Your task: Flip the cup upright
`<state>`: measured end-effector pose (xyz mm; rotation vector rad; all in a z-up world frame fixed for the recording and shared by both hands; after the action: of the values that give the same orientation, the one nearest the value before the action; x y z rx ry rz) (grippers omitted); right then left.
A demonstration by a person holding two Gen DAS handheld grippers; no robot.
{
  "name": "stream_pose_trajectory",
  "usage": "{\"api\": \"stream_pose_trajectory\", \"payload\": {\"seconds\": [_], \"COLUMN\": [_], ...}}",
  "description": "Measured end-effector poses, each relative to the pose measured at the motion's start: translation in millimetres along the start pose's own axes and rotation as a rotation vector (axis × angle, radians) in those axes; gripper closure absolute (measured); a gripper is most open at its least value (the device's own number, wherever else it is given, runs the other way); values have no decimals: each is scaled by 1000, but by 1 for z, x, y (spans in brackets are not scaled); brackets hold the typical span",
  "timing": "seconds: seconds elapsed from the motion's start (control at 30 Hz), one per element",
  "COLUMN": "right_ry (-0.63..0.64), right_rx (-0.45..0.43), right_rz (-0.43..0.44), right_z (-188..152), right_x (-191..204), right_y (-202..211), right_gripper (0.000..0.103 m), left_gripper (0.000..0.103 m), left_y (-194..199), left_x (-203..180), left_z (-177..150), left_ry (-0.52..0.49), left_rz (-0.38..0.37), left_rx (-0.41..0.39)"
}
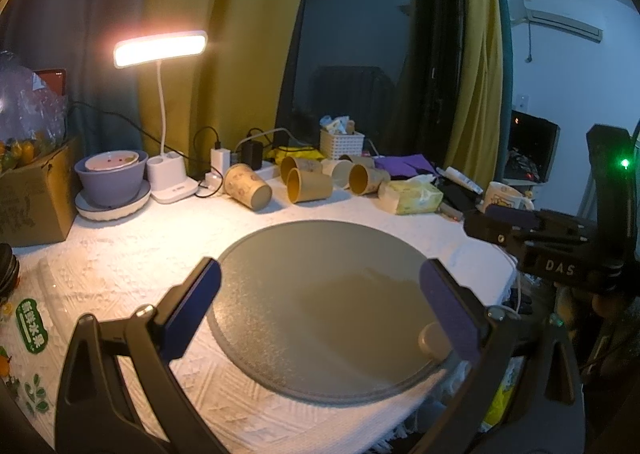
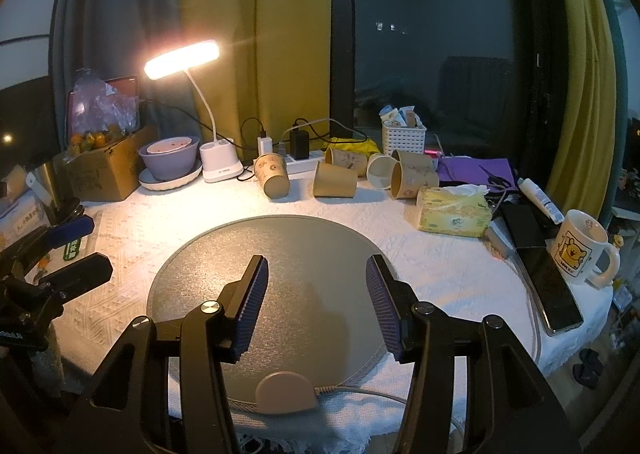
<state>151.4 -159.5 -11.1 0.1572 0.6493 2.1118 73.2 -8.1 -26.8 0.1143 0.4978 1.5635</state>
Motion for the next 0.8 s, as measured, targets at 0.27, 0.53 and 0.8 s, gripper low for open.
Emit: {"api": "stream_pose_trajectory", "payload": {"seconds": [0.27,0.53,0.8], "right_ry": [0,0,6], "right_rx": [-1,0,0], "right_rz": [-3,-3,-2], "right_z": [-1,-1,-1], "right_x": [-2,-2,-2], "right_y": [0,0,-1], "right_gripper": [49,49,49], "left_gripper": [3,3,3], "left_y": [0,2,-7], "left_x": [-1,-2,-2], "left_z": [0,0,3], "left_ry": [2,0,-9], "left_rz": [1,3,-4], "left_rx": [2,0,8]}}
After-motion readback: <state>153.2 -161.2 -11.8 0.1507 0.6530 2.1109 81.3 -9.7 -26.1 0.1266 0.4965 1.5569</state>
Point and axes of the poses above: each gripper's, at about its wrist camera, not at the fingertips, and y roughly against the way its jaws point, x to its left, z to its top, the point moved 8 cm from there along -y, roughly the way its jaws point, and after that the axes turned 6 degrees about y, right-handed, at the moved point
